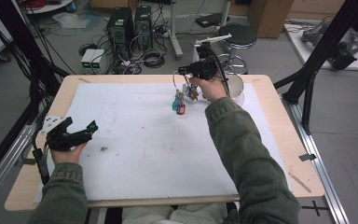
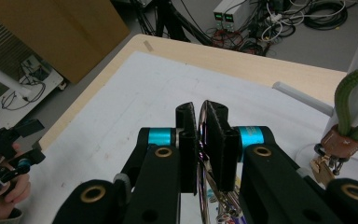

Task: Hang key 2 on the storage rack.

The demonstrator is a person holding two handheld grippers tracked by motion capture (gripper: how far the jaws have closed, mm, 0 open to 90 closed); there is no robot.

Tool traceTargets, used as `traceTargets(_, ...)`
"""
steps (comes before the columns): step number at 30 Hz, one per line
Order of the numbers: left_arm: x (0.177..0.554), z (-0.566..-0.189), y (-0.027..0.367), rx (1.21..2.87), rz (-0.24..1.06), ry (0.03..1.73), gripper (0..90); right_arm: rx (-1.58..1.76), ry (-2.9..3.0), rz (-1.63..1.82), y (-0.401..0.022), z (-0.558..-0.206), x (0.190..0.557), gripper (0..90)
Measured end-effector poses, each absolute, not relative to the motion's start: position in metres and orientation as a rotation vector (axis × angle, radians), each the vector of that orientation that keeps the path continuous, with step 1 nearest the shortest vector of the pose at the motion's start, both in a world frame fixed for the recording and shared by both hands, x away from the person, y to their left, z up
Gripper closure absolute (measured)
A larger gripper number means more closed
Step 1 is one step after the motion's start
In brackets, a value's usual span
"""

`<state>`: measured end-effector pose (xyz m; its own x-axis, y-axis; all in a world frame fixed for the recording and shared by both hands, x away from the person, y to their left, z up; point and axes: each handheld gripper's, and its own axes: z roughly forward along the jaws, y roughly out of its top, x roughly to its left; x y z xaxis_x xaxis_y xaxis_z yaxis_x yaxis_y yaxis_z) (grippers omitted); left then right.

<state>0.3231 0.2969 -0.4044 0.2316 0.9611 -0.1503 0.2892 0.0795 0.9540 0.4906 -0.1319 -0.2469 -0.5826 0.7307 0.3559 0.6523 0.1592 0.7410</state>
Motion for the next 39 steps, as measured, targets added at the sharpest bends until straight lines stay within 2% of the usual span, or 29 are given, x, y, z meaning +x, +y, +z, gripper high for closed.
traceTargets(13, 0.325, -0.405, 0.298, 1.421, 0.787, 1.266, 3.2, 1.439, 2.26, 1.399, -0.125, -0.244, 0.515, 83.3)
traceTargets(24, 0.327, -0.405, 0.297, 1.42, 0.791, 1.263, 3.2, 1.51, 2.168, 1.353, -0.128, -0.258, 0.534, 83.3)
traceTargets(39, 0.33, -0.406, 0.298, 1.421, 0.792, 1.259, 3.2, 1.505, 2.077, 1.283, -0.121, -0.268, 0.543, 83.4)
